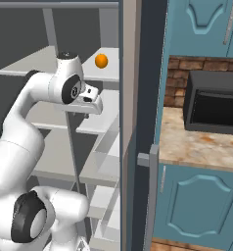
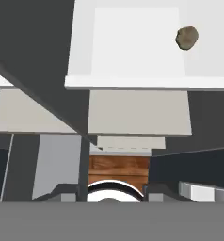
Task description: Take the garlic and orange from the fridge shelf and place them in the freezer drawer to begin freezing them.
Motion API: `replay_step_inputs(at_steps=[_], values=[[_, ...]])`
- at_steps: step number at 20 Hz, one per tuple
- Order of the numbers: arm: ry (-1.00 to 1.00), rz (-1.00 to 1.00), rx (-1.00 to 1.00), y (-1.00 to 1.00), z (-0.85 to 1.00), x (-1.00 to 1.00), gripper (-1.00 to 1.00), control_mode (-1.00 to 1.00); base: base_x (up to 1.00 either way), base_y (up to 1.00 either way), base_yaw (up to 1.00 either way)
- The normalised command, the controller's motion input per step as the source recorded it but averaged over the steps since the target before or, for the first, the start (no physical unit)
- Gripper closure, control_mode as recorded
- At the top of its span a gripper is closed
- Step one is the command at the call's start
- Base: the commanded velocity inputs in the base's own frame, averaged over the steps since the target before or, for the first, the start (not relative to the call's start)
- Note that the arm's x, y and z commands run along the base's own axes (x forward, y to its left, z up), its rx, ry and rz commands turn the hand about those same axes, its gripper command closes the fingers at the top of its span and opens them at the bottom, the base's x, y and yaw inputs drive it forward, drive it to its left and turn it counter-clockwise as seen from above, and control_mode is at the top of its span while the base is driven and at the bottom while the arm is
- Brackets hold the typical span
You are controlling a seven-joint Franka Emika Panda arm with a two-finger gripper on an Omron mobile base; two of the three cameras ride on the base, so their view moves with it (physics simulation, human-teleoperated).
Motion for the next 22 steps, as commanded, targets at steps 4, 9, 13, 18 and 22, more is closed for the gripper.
replay_step_inputs(at_steps=[4,9,13,18,22], values=[[-0.21,0.01,-0.13,0.24,-0.10,-0.53,-1.00,-1.00,0.00,0.00,0.00],[-0.25,0.04,-0.13,0.12,-0.41,-0.94,-1.00,-1.00,0.00,0.00,0.00],[-0.02,-0.04,0.00,-0.74,-0.29,-0.60,-1.00,-1.00,0.00,0.00,0.00],[0.00,-0.05,0.00,-0.78,0.00,0.01,-1.00,-1.00,0.00,0.00,0.00],[0.00,0.00,0.00,-0.46,0.00,0.00,-1.00,-1.00,0.00,0.00,0.00]])
